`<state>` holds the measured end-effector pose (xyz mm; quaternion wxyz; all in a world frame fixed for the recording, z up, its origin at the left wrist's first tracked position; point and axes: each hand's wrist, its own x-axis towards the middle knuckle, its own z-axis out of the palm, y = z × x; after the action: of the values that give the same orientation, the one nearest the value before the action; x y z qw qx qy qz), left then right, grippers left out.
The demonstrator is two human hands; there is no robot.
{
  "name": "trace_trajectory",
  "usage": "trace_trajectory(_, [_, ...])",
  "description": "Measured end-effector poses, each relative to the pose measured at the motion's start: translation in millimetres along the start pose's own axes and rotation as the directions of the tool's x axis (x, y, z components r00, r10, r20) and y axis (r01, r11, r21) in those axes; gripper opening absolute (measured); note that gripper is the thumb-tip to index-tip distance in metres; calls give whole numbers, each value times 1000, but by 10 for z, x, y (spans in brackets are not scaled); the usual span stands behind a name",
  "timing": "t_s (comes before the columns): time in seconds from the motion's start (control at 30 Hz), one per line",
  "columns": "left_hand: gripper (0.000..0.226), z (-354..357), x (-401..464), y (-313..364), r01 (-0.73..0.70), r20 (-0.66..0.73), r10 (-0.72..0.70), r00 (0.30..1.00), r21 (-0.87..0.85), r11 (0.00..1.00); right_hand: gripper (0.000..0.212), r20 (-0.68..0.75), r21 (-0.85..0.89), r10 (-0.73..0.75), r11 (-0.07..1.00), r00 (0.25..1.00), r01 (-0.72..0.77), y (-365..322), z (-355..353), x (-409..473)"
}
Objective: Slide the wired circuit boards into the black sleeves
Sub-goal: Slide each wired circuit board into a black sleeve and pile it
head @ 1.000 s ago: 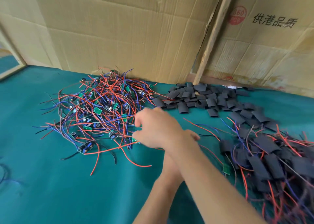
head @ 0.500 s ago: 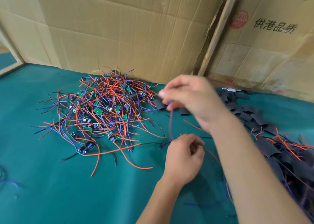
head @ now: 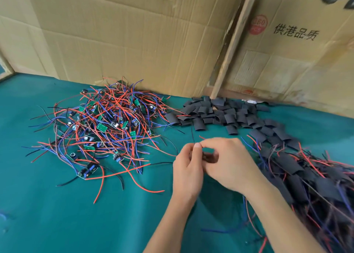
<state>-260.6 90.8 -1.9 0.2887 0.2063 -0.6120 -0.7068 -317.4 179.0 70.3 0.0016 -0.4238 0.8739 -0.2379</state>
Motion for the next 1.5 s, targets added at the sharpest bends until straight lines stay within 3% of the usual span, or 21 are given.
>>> trace_trajectory(0.07, [30,-3,-7,-4,-16,-22,16,1000,23,1000,33,114,222,37,973,993,-62,15,-74,-29])
trace_trajectory(0.13, [27,13,-12,3,-2,-30,2,1000,-9,1000,35,145,334,87,933,986,-131,77,-178,51])
trace_trajectory(0.23, [24,51,-15,2,33,-77,-38,996,-69,997,16,-70,226,231,951,970,-210,238,-169,428])
trace_trajectory(0.3, [25,58,-21,-8,33,-113,-39,993,-51,998,6,-119,127,326,942,938,-311,329,-35,730])
trace_trajectory(0.33, [25,56,-20,-13,31,-127,-36,991,-48,998,7,-89,76,372,927,924,-367,344,60,857])
trace_trajectory(0.4, [24,44,-15,-19,26,-147,-35,989,-57,998,30,-27,-44,438,898,899,-439,358,281,1045])
trace_trajectory(0.47, [24,36,-14,-14,14,-156,-24,987,-61,998,42,-86,-114,464,875,882,-471,348,444,1154])
trace_trajectory(0.57, [23,34,-7,-20,-17,-175,10,985,-39,999,31,-192,-143,470,855,861,-499,328,533,1237])
trace_trajectory(0.63, [22,38,-5,-18,-37,-201,31,979,-28,999,26,-184,-125,488,849,853,-513,338,510,1243])
trace_trajectory(0.73, [23,38,-14,-8,-68,-247,63,967,-13,998,26,-148,56,547,836,824,-545,360,343,1151])
trace_trajectory(0.8, [23,36,-15,-8,-85,-256,79,964,-10,996,29,-119,285,557,812,822,-509,380,179,1020])
trace_trajectory(0.87, [24,33,-8,-13,-94,-244,93,965,9,996,30,-74,583,543,704,836,-406,390,16,809])
trace_trajectory(0.97, [24,24,0,-17,-93,-178,100,979,48,994,26,-29,926,515,337,857,-171,438,-146,470])
trace_trajectory(1.07, [24,29,-16,-19,-105,-64,112,992,93,990,28,-35,995,495,102,868,-18,482,-140,214])
trace_trajectory(1.23, [26,27,-17,-56,-137,4,139,990,171,976,17,-65,995,599,-18,798,95,503,-61,122])
trace_trajectory(1.33, [26,29,-18,-65,-164,30,162,986,201,966,18,-128,985,655,-2,745,172,525,-107,165])
trace_trajectory(1.43, [26,33,-17,-75,-163,33,160,987,215,963,21,-195,976,656,58,729,208,494,-104,192])
trace_trajectory(1.5, [26,28,-16,-78,-158,34,154,987,212,964,24,-212,967,655,35,725,252,475,-89,195])
